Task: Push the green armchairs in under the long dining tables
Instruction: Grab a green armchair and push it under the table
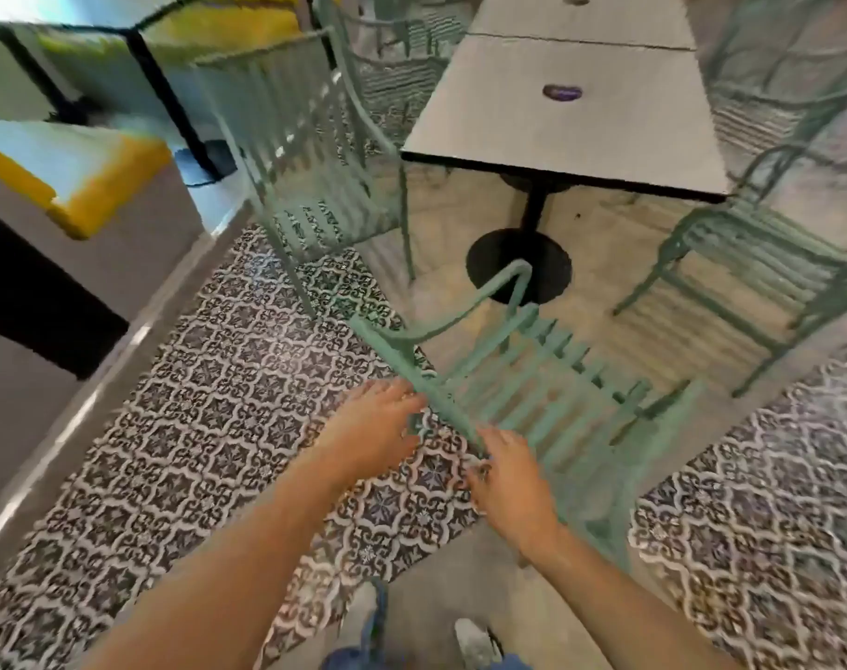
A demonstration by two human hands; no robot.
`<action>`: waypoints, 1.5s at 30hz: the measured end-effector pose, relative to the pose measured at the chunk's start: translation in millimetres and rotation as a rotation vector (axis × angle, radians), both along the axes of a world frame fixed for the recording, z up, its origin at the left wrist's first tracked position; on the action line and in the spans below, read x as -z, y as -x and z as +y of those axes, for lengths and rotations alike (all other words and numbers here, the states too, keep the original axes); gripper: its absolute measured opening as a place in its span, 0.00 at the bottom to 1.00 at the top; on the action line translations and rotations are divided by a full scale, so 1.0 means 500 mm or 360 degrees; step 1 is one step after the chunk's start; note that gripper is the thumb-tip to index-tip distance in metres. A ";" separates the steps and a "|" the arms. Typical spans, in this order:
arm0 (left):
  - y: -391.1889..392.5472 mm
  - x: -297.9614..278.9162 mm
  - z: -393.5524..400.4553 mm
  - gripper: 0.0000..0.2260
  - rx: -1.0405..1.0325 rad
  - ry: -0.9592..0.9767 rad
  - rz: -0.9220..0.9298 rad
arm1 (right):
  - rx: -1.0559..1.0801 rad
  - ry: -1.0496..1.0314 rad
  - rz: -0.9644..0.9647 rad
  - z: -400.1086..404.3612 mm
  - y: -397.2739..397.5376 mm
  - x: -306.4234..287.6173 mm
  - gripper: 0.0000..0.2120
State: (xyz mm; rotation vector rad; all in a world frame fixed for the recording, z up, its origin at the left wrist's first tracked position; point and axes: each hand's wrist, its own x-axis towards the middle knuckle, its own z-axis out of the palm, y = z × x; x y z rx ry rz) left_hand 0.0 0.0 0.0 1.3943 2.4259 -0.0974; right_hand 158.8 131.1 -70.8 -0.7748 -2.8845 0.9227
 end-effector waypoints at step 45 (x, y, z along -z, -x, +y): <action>0.140 0.144 0.154 0.21 0.0578 0.0359 -0.0055 | 0.0410 -0.0417 -0.0490 0.122 -0.095 0.074 0.49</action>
